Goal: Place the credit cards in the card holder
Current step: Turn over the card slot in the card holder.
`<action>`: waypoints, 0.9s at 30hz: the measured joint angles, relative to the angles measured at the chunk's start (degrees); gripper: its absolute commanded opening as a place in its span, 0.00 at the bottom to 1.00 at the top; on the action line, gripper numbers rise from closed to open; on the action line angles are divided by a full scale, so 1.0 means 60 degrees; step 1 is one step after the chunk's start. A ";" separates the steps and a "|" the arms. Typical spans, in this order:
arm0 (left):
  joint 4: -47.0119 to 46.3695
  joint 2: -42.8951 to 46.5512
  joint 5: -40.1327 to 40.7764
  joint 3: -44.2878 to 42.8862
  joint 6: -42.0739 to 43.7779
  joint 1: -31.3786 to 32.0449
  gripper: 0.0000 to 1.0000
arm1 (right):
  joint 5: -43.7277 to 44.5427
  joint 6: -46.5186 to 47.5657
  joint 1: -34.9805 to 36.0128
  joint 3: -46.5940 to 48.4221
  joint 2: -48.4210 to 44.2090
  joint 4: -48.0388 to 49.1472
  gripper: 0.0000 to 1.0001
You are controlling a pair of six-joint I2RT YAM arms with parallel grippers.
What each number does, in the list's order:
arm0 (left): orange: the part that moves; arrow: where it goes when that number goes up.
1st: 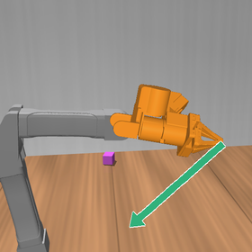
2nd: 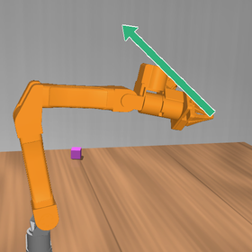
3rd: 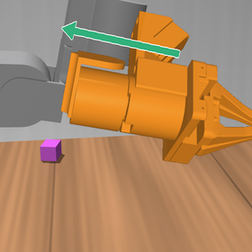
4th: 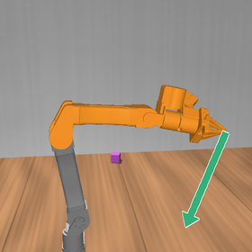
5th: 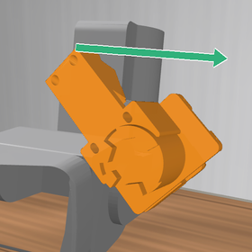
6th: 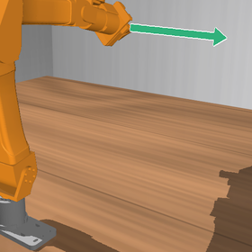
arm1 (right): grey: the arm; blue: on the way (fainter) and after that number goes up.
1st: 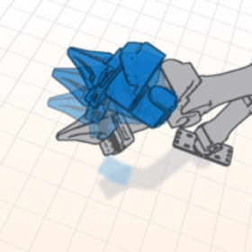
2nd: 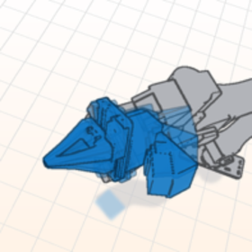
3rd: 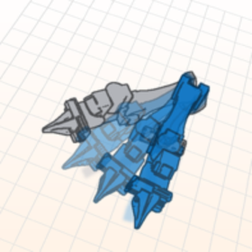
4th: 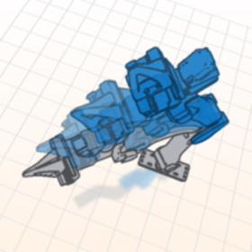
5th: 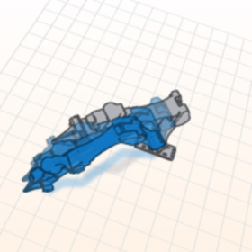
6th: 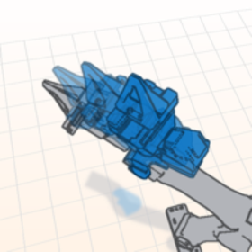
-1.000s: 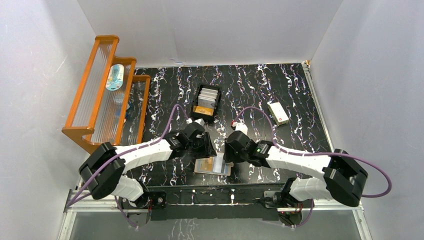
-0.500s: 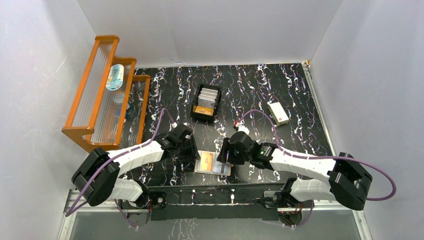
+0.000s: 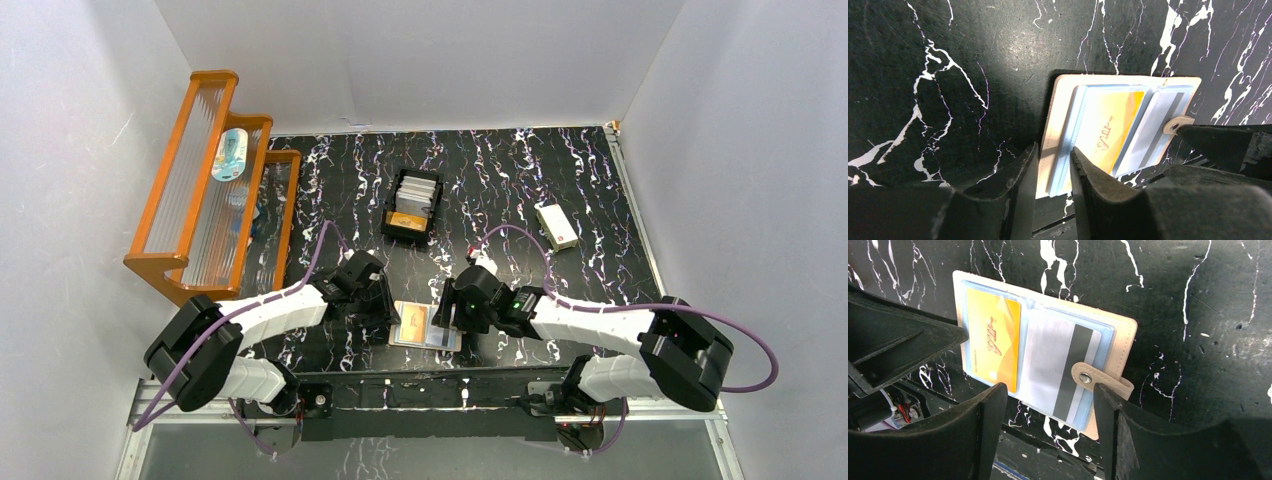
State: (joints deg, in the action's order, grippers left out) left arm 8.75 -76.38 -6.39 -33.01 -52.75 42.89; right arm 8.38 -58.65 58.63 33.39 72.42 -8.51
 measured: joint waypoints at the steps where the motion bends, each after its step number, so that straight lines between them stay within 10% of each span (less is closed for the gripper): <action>1: -0.0022 0.0000 -0.0015 0.0015 -0.0025 -0.0004 0.26 | -0.0004 -0.0007 0.0000 -0.0015 0.0033 0.0033 0.72; 27: -0.0240 -0.0058 -0.0113 0.0146 -0.0641 -0.0007 0.21 | 0.0306 -0.0477 0.0780 0.0062 0.0175 -0.0459 0.76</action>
State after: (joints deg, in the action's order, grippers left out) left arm 7.31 -76.73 -7.07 -32.14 -56.60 42.85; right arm 10.22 -61.52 63.31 33.76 73.47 -11.27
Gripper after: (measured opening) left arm 0.213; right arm 0.747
